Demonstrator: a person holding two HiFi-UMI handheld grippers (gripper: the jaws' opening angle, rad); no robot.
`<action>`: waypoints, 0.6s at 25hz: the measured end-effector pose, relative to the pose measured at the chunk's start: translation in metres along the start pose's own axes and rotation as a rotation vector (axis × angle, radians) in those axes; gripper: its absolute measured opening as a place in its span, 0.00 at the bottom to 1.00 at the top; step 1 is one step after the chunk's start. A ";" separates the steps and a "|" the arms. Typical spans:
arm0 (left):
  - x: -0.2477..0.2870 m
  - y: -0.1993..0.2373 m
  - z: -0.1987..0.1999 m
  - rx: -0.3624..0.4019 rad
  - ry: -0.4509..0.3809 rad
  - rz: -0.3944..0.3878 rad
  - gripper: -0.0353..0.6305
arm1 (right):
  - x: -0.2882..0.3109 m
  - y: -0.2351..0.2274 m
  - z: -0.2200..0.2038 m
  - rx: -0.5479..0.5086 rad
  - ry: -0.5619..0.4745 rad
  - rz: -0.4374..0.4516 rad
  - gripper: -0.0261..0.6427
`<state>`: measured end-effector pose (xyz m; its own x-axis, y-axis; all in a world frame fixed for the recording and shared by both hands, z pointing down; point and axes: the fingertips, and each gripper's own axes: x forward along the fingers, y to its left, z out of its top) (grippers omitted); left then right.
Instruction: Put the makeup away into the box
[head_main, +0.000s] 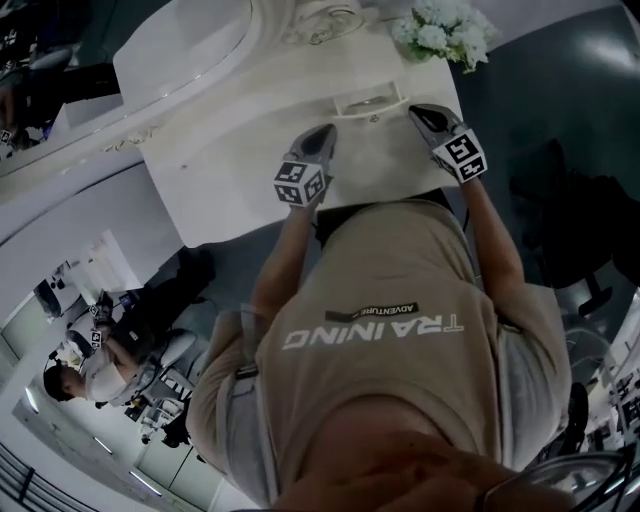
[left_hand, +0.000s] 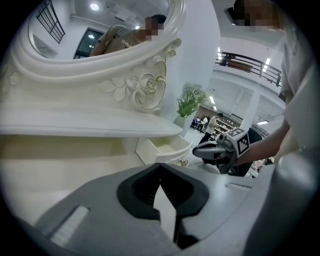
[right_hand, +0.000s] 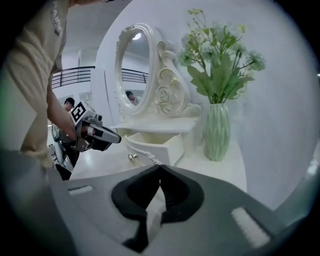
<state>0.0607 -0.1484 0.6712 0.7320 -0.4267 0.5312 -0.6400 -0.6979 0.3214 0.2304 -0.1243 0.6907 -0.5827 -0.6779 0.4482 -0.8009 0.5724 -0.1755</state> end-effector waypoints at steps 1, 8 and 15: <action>0.005 -0.001 -0.003 0.013 0.015 -0.002 0.06 | 0.003 0.003 0.000 -0.022 0.015 0.019 0.04; 0.027 -0.005 -0.010 0.056 0.075 -0.017 0.06 | 0.018 0.006 0.008 -0.054 0.031 0.084 0.04; 0.033 -0.006 -0.010 0.091 0.130 -0.021 0.06 | 0.021 0.003 0.009 -0.103 0.072 0.147 0.04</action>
<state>0.0863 -0.1526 0.6943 0.7046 -0.3378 0.6240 -0.5972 -0.7573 0.2643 0.2141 -0.1410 0.6918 -0.6779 -0.5507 0.4870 -0.6876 0.7094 -0.1549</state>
